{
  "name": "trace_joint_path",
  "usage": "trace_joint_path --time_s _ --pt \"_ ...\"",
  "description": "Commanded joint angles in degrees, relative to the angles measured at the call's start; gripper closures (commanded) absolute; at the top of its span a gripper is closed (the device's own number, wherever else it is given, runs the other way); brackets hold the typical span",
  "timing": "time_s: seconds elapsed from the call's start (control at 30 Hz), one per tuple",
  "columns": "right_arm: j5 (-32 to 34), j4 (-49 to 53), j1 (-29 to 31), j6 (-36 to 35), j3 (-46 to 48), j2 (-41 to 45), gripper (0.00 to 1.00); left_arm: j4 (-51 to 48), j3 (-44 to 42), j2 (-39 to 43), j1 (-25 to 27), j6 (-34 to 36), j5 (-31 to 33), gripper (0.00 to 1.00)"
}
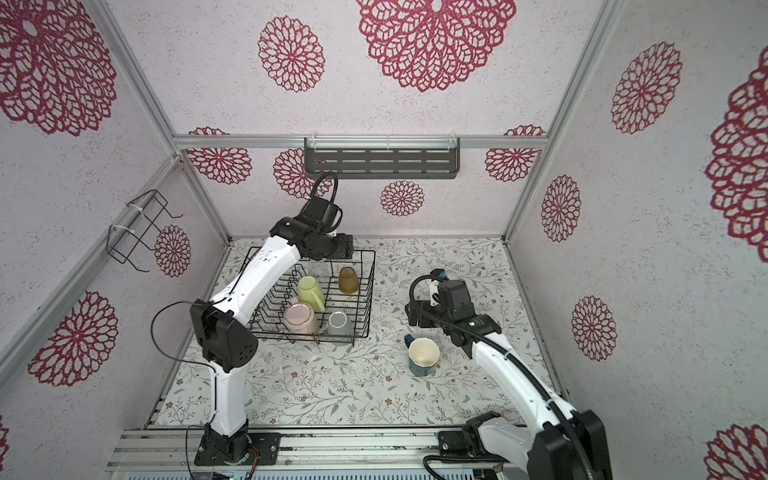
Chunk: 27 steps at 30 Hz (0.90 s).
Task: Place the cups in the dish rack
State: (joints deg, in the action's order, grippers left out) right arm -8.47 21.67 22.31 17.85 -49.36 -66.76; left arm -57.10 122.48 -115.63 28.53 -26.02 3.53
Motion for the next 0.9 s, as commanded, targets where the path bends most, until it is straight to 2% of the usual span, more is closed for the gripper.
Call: trace_joint_path --time_s 0.0,0.13,0.27,0.4,0.6,0.73,0.8,0.87 --pt "-4.3 11.7 0.7 -3.5 -4.9 -3.7 0.22 4.4 -6.6 6.5 0.6 -0.6 -1.7 0.20" --pt "1.3 16.1 3.6 -5.0 -10.3 -8.5 0.28 6.8 -14.5 13.3 0.7 -1.5 -1.1 0.20" --pt "3.3 20.2 6.1 -6.3 -14.5 -13.3 0.30 6.6 -19.2 18.3 0.7 -1.7 -0.7 0.20" --pt "3.8 23.8 7.5 -7.9 -18.0 -17.4 0.42 8.8 -26.5 24.5 0.7 -2.1 -0.1 0.20" --pt "6.8 31.0 10.0 -10.7 -21.6 -21.8 0.43 11.1 -35.8 32.7 0.7 -4.1 0.6 0.19" --pt "8.1 32.0 11.0 -10.7 -21.7 -23.9 0.44 12.3 -40.0 36.5 0.6 -4.8 1.4 0.19" --pt "8.2 32.8 11.2 -11.2 -22.3 -25.9 0.48 11.8 -40.8 37.2 0.5 -5.1 2.3 0.19" --pt "9.3 34.5 11.8 -11.4 -23.6 -28.2 0.57 12.1 -42.1 38.0 0.5 -5.3 2.4 0.19"
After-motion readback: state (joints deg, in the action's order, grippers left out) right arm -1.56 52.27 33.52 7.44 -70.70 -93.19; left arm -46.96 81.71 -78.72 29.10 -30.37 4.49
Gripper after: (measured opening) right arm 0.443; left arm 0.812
